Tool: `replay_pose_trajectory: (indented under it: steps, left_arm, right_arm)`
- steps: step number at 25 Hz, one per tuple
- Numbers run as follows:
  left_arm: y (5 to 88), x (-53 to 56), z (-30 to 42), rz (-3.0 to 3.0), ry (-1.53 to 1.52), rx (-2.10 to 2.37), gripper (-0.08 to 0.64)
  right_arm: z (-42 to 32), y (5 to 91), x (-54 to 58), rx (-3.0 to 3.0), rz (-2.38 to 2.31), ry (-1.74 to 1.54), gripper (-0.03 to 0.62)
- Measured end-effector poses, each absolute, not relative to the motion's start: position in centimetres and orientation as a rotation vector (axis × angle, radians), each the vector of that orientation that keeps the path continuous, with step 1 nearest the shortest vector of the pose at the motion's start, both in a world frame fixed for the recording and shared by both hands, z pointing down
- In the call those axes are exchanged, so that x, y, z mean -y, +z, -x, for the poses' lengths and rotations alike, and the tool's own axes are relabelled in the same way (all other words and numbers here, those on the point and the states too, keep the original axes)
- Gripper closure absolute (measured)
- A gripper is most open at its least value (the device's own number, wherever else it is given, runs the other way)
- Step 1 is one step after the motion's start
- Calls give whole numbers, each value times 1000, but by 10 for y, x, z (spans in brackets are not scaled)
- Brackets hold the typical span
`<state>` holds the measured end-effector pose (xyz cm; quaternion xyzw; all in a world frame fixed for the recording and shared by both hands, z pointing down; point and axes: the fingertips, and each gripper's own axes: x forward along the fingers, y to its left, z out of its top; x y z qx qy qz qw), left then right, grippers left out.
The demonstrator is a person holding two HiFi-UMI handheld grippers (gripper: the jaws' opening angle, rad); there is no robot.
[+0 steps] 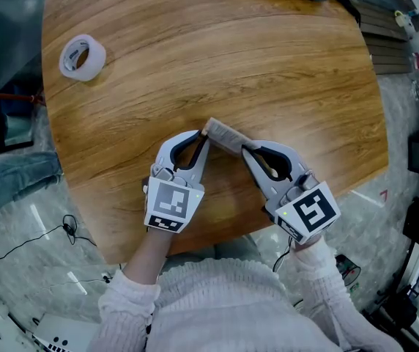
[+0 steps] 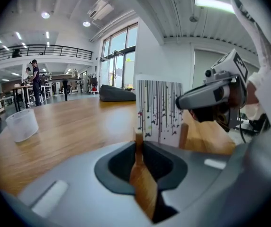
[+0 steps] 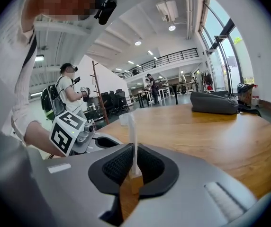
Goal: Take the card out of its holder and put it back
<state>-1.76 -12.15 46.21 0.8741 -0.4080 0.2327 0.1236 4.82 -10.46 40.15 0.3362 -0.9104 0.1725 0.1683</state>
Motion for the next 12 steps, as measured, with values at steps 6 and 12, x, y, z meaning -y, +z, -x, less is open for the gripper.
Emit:
replay_pose_trajectory:
  steps: [6, 12]
  left_arm:
    - [462, 122, 17, -2552, 693, 1194, 508]
    - [462, 123, 18, -2563, 704, 1193, 508]
  right_arm:
    - [-45, 398, 102, 2630, -919, 450, 574]
    - [-43, 397, 101, 2672, -899, 405, 577]
